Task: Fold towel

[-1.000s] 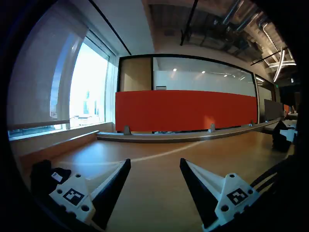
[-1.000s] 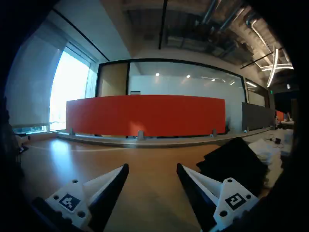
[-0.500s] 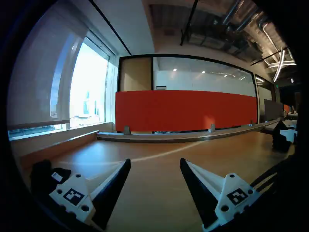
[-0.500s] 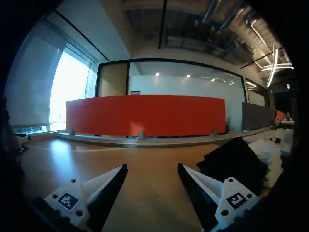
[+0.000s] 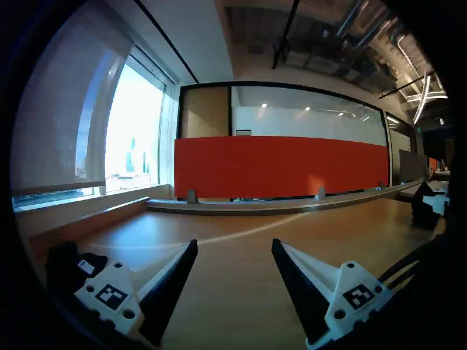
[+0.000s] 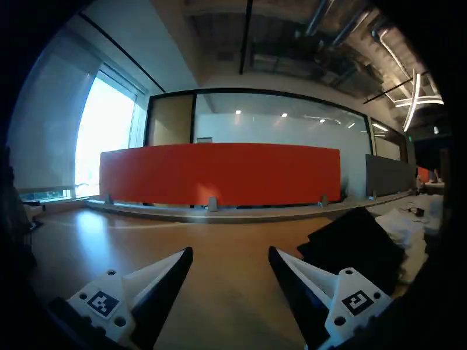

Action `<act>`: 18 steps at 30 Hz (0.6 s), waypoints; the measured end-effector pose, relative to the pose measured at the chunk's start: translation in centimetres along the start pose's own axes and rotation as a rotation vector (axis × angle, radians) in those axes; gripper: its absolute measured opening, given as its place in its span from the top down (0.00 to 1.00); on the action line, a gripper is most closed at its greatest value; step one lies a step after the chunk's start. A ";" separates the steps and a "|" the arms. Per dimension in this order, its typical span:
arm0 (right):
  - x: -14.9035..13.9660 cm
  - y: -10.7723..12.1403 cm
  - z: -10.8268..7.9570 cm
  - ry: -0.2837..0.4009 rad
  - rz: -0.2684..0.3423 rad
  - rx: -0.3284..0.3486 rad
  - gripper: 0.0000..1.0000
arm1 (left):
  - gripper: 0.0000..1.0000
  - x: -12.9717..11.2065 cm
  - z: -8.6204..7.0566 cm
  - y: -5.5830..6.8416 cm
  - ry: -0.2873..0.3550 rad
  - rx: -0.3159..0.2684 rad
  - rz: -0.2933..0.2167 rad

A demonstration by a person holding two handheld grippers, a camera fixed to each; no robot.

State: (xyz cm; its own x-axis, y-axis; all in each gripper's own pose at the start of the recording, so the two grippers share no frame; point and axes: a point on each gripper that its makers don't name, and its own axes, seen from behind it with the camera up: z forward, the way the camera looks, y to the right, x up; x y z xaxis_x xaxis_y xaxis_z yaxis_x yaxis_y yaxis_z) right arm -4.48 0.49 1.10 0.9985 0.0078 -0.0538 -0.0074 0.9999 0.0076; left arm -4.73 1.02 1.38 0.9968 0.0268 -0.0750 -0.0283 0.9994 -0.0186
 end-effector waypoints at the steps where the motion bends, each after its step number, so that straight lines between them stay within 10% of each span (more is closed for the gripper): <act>1: 0.0 0.0 0.0 0.000 0.000 0.000 0.00 | 0.06 0.0 0.0 0.0 0.000 0.000 0.000; 18: 0.1 0.0 0.0 0.000 0.000 0.000 0.00 | 0.06 0.3 -0.1 -0.1 -0.001 0.000 0.000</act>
State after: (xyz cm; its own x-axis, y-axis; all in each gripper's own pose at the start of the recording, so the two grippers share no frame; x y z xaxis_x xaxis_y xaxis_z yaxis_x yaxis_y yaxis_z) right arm -4.43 0.51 1.12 0.9985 0.0074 -0.0537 -0.0070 0.9999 0.0076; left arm -4.43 0.96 1.26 0.9969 0.0271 -0.0740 -0.0285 0.9994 -0.0187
